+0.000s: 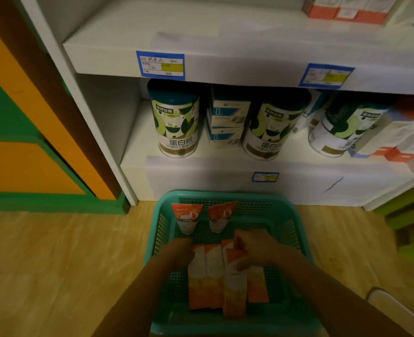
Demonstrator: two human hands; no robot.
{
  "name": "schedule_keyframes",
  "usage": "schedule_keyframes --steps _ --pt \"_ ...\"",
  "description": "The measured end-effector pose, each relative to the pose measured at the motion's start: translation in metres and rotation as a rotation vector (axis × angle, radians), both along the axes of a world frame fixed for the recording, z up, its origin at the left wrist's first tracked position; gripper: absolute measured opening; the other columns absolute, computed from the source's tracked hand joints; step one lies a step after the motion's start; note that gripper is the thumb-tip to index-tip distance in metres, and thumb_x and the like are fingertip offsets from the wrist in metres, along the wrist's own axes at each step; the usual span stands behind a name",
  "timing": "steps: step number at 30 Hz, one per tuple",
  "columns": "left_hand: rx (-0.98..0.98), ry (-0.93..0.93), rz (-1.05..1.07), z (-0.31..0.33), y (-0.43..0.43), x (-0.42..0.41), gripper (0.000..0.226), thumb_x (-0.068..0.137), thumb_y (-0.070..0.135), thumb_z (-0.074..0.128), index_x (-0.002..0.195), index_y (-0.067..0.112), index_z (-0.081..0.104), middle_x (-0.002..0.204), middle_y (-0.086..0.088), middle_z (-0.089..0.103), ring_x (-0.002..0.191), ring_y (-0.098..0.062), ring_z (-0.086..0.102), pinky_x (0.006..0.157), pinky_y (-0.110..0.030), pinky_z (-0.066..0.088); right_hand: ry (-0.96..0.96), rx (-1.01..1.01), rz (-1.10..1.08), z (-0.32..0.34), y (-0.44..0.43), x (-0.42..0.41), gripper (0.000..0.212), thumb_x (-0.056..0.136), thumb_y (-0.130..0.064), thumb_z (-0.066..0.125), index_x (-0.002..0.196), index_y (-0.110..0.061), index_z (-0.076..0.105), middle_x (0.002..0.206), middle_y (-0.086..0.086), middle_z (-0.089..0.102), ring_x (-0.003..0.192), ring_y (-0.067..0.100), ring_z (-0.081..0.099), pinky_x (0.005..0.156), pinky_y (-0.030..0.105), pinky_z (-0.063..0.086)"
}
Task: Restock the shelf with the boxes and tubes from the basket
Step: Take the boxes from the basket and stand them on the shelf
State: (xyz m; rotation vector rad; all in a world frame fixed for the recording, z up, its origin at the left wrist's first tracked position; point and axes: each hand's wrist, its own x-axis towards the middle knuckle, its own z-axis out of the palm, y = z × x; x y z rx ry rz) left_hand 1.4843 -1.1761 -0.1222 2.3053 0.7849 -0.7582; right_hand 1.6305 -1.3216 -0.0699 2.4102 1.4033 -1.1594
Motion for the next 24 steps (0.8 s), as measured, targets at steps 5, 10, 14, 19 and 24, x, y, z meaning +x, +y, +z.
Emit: schedule_keyframes --steps 5,10,14,19,24 --pt "-0.052 -0.004 -0.024 -0.008 -0.001 0.000 0.047 0.093 0.037 0.045 0.132 0.012 0.047 0.141 -0.012 0.046 0.126 -0.027 0.047 0.104 -0.037 0.040 0.083 0.022 -0.085 0.001 -0.010 0.001 0.055 0.074 -0.038 0.073 0.118 -0.014 0.047 0.120 0.006 0.057 0.108 0.022 0.054 0.088 0.032 0.044" --pt "-0.246 -0.063 0.033 0.005 0.006 0.002 0.043 0.083 0.026 0.064 0.122 0.010 0.054 0.130 -0.009 0.054 0.114 -0.022 0.053 0.096 -0.031 0.044 0.145 0.062 -0.164 0.005 -0.013 -0.001 0.051 0.072 -0.036 0.075 0.112 -0.018 0.050 0.120 0.004 0.056 0.110 0.020 0.053 0.089 0.032 0.045" --pt "-0.251 -0.145 -0.027 0.036 0.006 0.001 0.037 0.081 0.025 0.067 0.114 0.011 0.058 0.095 0.009 0.054 0.088 -0.009 0.053 0.074 -0.017 0.044 0.153 0.157 -0.181 0.022 -0.015 0.002 0.038 0.071 -0.041 0.075 0.089 -0.030 0.044 0.101 -0.003 0.055 0.098 0.017 0.055 0.083 0.031 0.047" --pt "-0.182 -0.396 -0.011 0.104 0.021 -0.002 0.026 0.074 0.024 0.075 0.090 0.007 0.064 0.098 -0.007 0.063 0.089 -0.020 0.059 0.076 -0.027 0.048 0.107 0.298 -0.187 0.082 -0.013 0.010 0.039 0.070 -0.041 0.076 0.073 -0.039 0.037 0.082 -0.016 0.049 0.089 0.014 0.054 0.073 0.026 0.044" --pt "-0.098 -0.578 -0.002 0.220 0.030 0.001 0.026 0.073 0.021 0.077 0.072 0.033 0.053 0.075 0.013 0.056 0.071 -0.004 0.053 0.066 -0.015 0.041 0.049 0.412 -0.144 0.174 -0.008 0.020 0.036 0.073 -0.037 0.074 0.090 -0.026 0.044 0.097 -0.003 0.056 0.089 0.014 0.054 0.067 0.019 0.043"
